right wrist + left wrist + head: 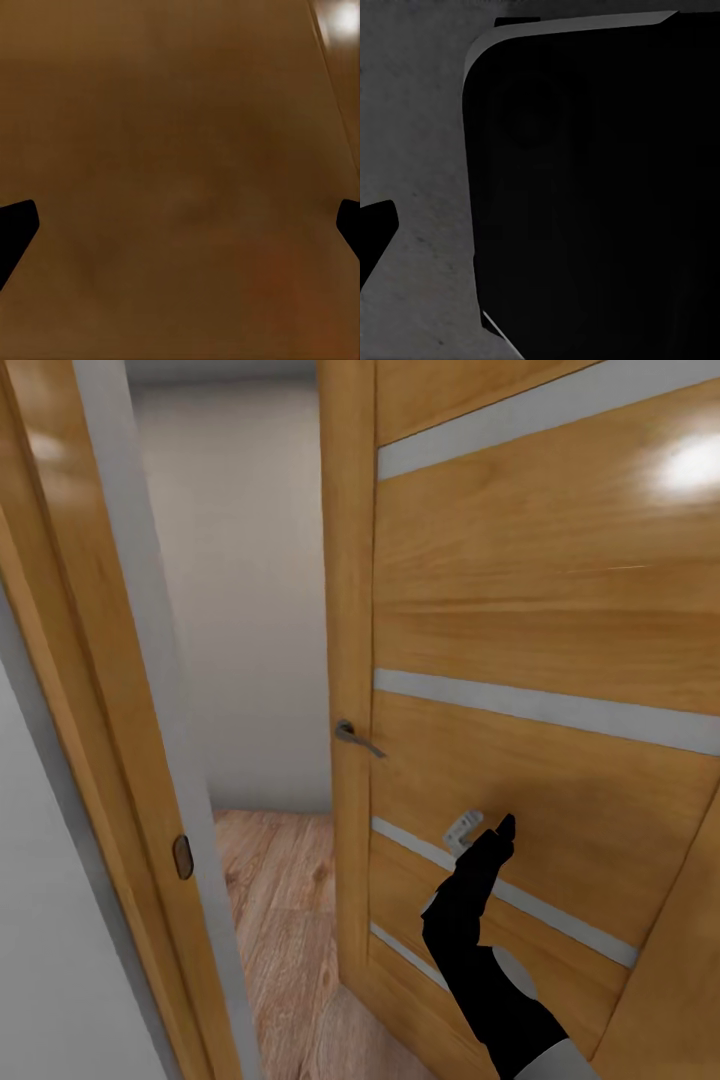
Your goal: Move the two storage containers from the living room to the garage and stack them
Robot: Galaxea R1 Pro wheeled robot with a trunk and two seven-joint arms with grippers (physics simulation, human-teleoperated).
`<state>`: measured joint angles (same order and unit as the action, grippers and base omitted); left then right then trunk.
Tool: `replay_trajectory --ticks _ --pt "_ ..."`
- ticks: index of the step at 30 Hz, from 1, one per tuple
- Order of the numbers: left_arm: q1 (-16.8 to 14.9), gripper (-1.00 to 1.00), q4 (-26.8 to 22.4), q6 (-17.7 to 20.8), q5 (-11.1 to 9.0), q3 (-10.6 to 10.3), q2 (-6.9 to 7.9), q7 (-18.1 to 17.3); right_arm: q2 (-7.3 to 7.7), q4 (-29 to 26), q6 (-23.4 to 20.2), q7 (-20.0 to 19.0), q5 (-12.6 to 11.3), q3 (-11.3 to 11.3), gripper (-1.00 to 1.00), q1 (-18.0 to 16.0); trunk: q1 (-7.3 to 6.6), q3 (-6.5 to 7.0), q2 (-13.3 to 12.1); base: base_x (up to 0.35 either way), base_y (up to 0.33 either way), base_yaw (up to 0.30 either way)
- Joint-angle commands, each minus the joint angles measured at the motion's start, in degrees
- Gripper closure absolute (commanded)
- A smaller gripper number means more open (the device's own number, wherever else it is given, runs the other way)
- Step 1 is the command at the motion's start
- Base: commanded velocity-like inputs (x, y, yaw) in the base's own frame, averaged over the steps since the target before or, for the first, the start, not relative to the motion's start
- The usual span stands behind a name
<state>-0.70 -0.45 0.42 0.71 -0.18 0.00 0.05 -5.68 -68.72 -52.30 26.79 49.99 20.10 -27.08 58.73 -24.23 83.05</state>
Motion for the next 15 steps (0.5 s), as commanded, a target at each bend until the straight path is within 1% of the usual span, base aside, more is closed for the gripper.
replay_trajectory --ticks 1,10,12,15 --pt "0.0 -1.0 -0.1 0.0 0.1 0.0 0.0 0.0 0.07 0.0 -0.3 0.3 -0.5 0.0 -1.0 -0.1 0.0 -0.06 0.0 0.015 0.0 0.0" --pt "0.0 -1.0 -0.1 0.0 0.1 0.0 0.0 0.0 0.07 0.2 -0.3 0.3 -0.5 -0.8 -1.0 -0.1 0.0 -0.06 0.0 0.006 0.0 0.0" --pt "0.0 -1.0 -0.1 0.1 0.0 0.0 0.0 0.1 0.06 0.1 -0.3 0.3 -0.5 -0.9 -1.0 -0.1 0.0 -0.06 0.0 0.081 0.0 0.0" --pt "0.0 -1.0 -0.1 0.1 -0.1 0.0 0.0 0.1 0.05 0.1 -0.3 0.4 -0.5 -1.0 -1.0 -0.1 0.0 -0.06 0.0 0.214 0.0 0.0"
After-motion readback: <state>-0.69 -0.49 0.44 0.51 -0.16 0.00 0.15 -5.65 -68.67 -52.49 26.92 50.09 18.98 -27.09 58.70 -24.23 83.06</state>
